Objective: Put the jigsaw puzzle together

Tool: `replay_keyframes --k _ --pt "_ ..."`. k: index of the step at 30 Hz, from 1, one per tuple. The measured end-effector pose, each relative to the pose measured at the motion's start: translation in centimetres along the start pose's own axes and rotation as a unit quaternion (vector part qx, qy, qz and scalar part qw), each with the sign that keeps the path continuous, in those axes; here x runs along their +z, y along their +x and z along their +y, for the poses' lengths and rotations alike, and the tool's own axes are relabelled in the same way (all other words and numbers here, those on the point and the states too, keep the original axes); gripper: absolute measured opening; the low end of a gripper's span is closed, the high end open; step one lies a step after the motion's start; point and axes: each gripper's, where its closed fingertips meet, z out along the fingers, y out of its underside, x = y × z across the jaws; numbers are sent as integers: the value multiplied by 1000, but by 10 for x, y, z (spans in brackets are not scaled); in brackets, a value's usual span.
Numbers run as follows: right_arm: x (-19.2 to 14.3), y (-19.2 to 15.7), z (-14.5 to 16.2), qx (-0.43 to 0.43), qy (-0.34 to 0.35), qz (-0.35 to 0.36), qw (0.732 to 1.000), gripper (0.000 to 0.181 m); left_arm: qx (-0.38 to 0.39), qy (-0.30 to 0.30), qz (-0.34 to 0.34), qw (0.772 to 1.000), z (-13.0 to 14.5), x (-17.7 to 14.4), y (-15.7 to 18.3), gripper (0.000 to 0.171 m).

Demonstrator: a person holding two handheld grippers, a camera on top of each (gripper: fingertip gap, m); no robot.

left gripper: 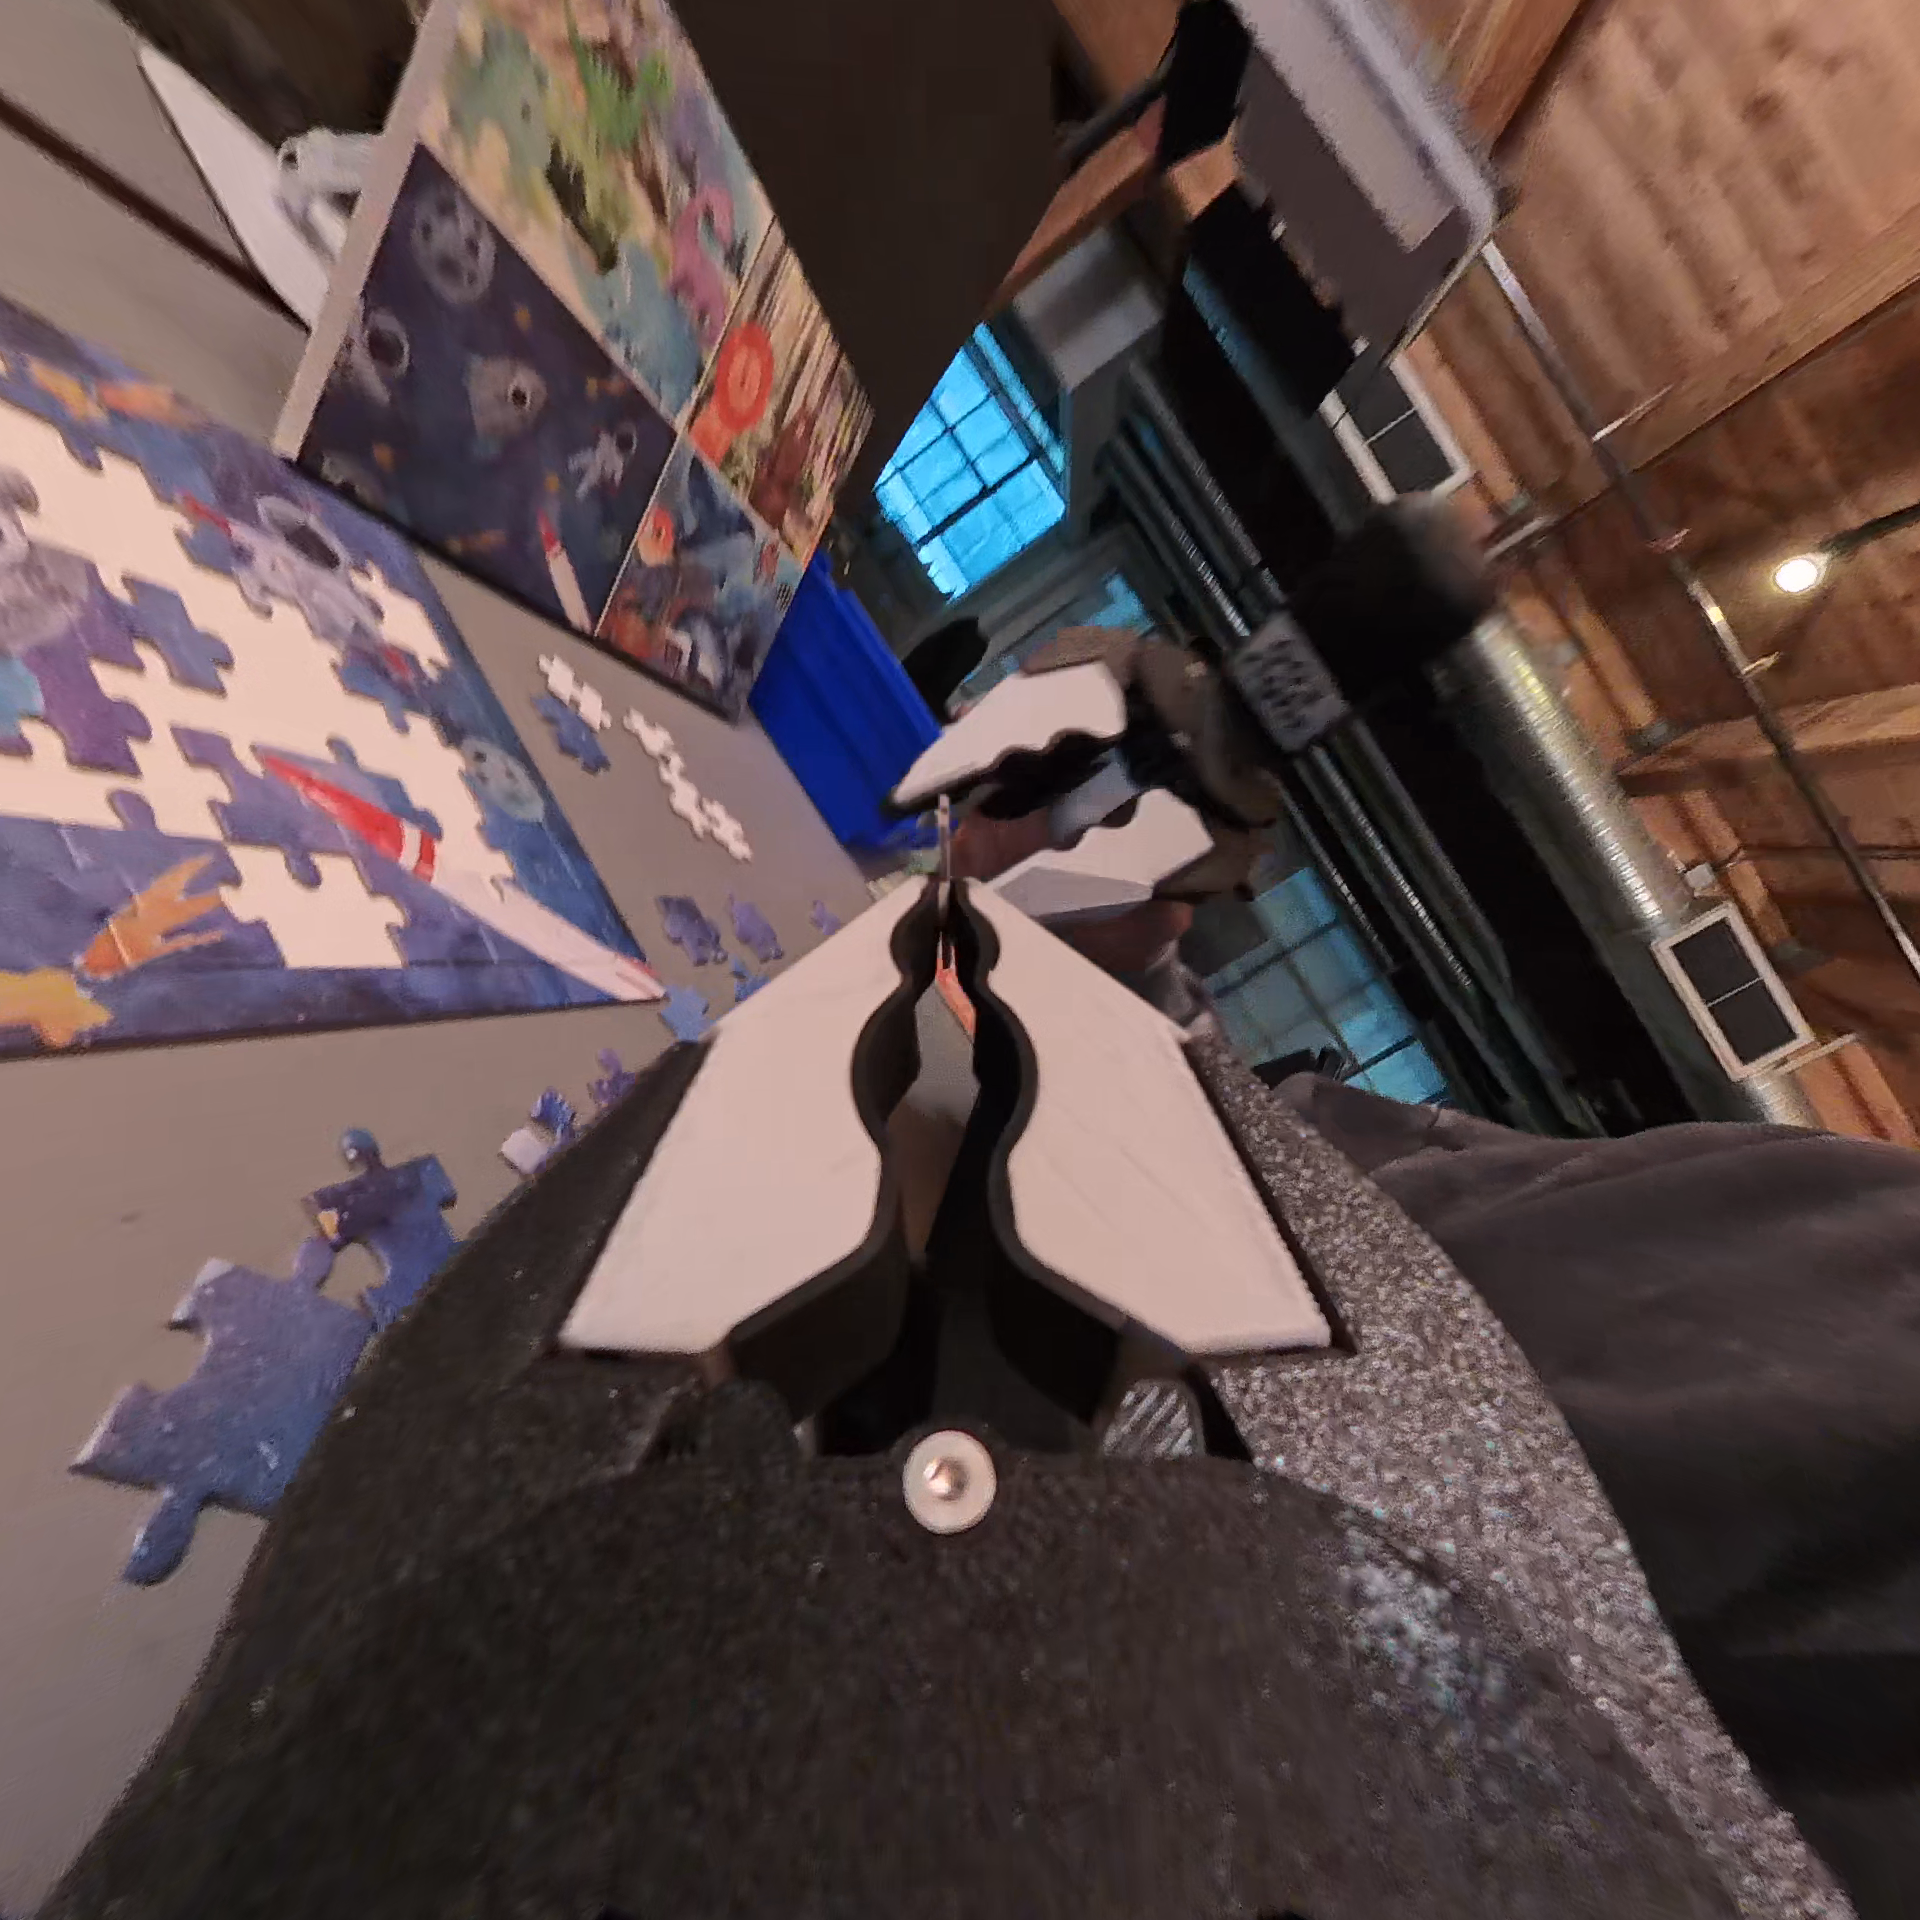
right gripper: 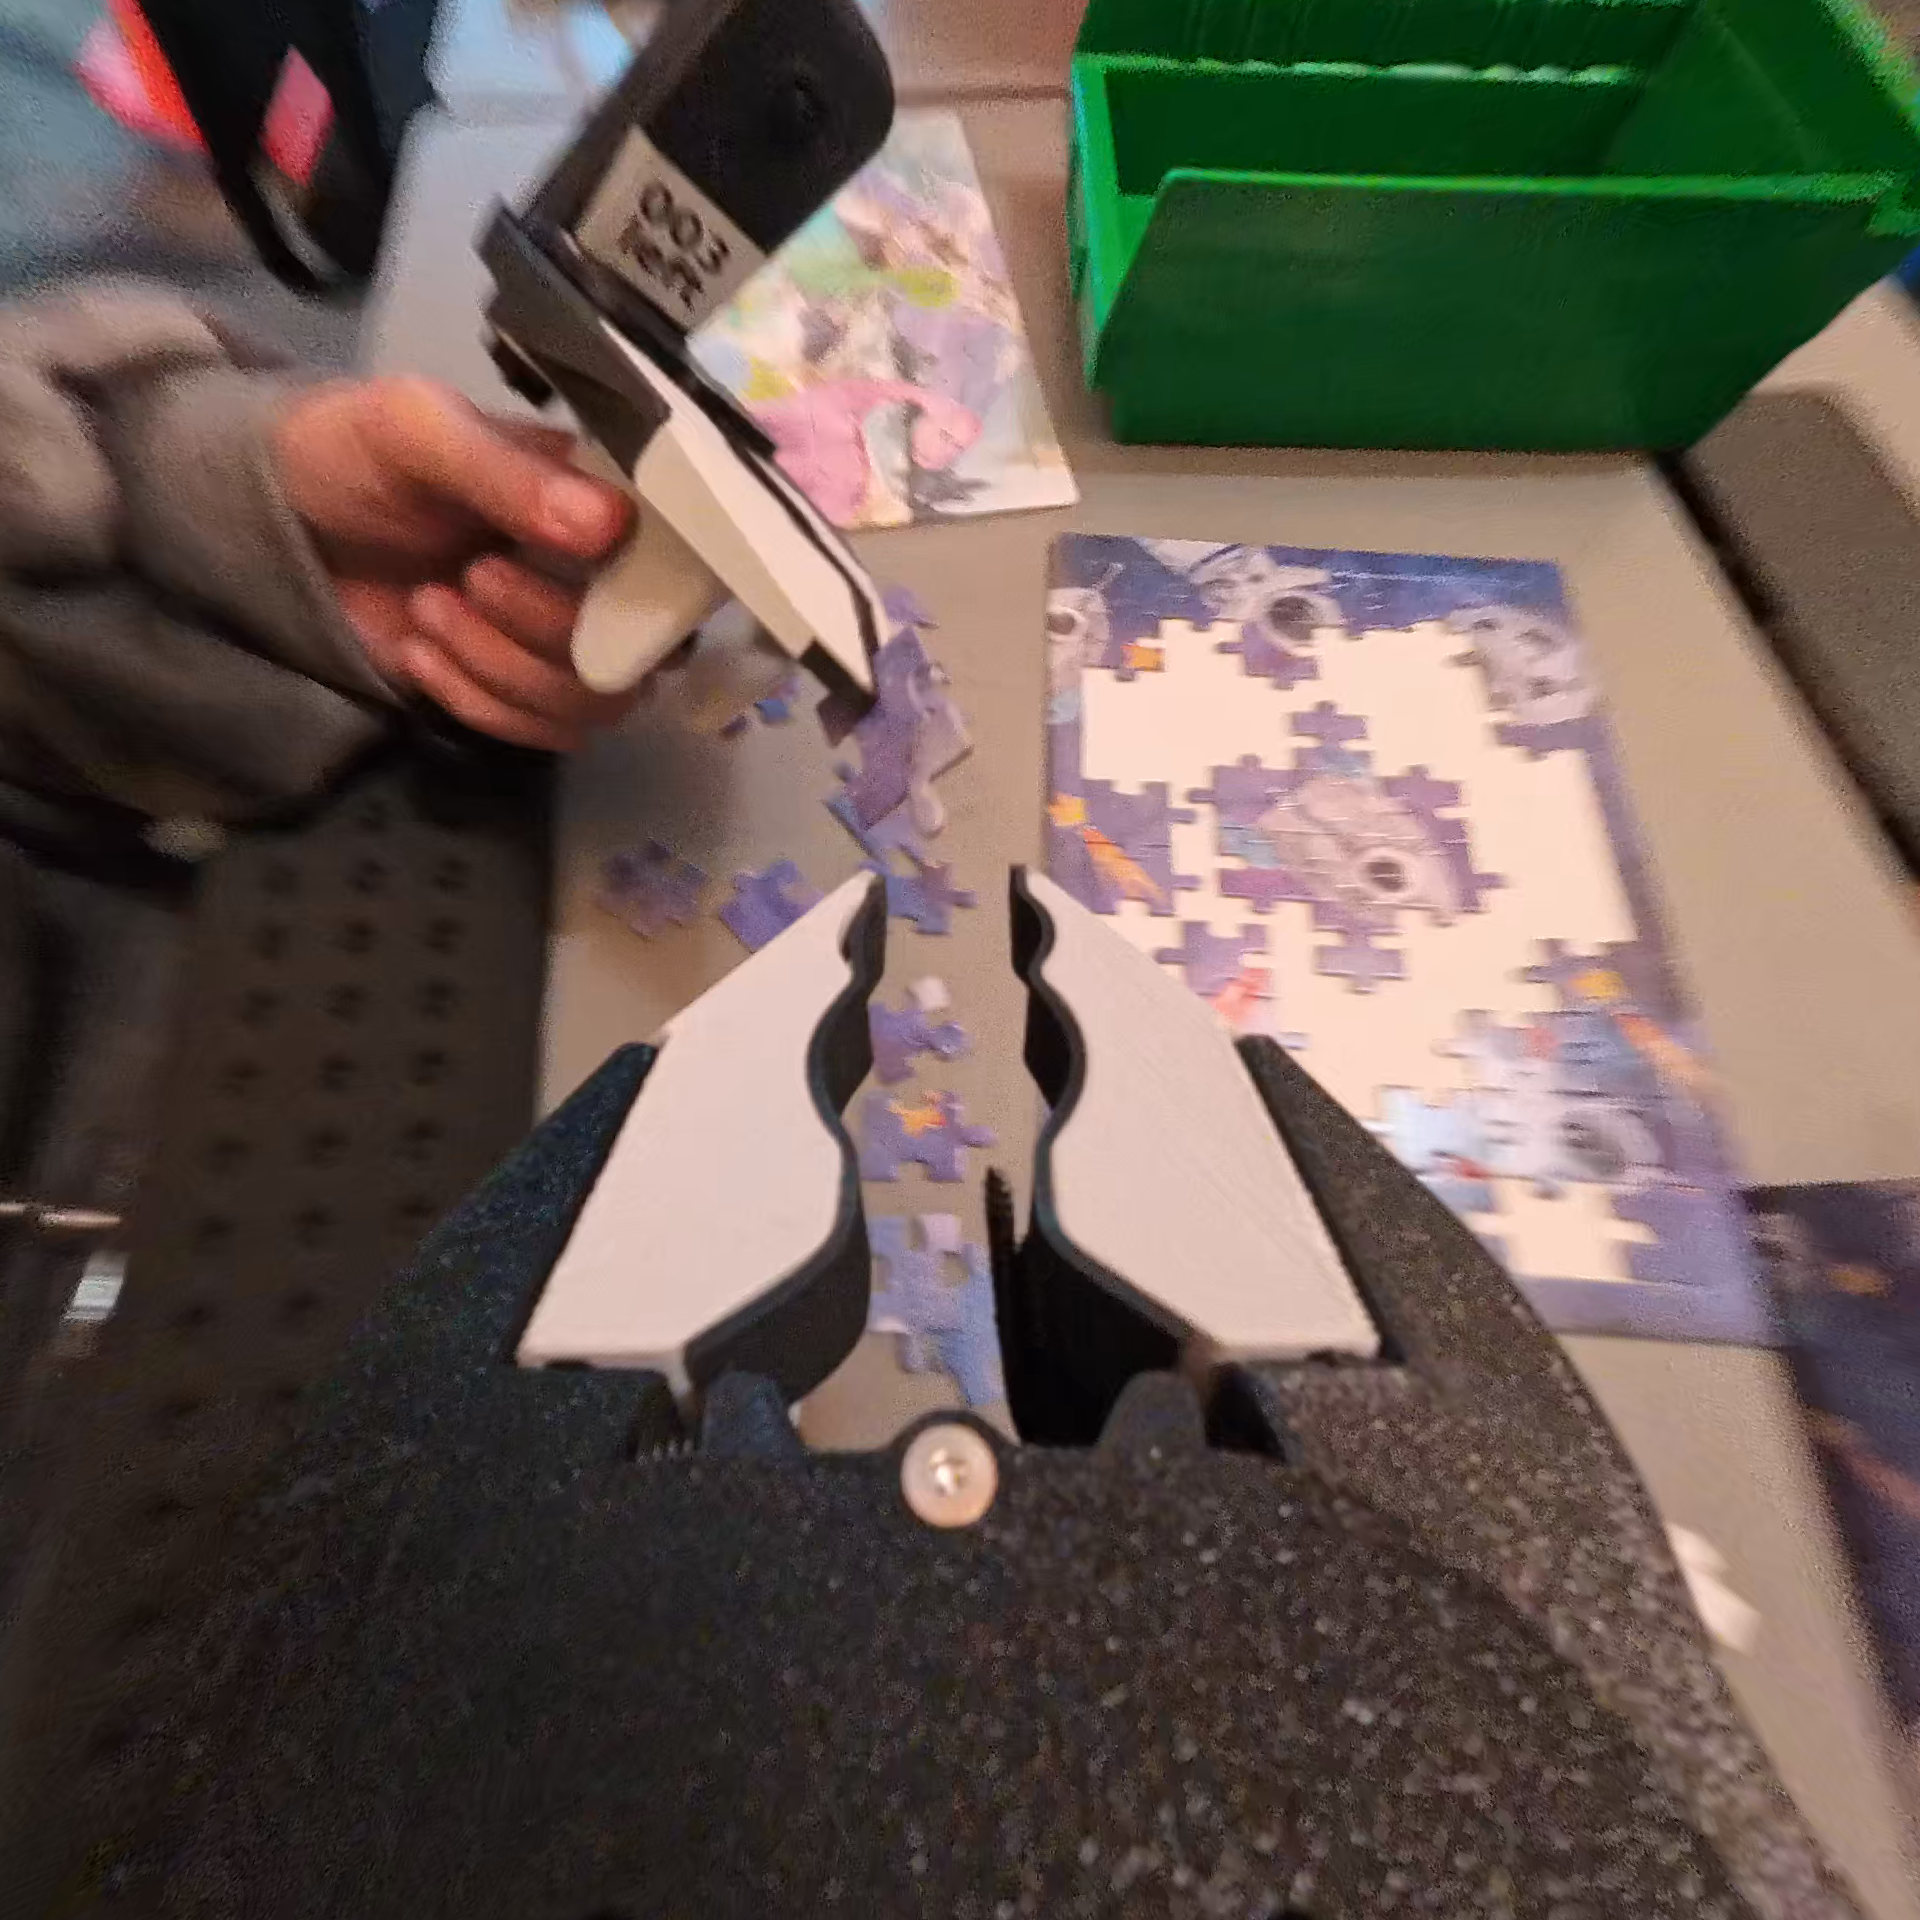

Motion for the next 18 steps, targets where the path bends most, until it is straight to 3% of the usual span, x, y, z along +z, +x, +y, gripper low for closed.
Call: replay_keyframes --k 4,6,9,12,18 --pt "9 -24 -11 130 88 -157 975 25 -13 24 37 999 -7 -1 9 0" --pt "17 -30 -11 142 93 -183 968 22 -15 25 42 999 -5 -1 9 0" --pt "7 -24 -34 179 176 -209 945 4 -22 37 68 997 -9 -2 17 1" --pt "5 -17 -39 236 206 -240 919 3 -16 37 61 997 -7 -1 15 1" --pt "5 -12 -42 274 226 -256 899 3 -2 17 52 999 1 3 14 1"
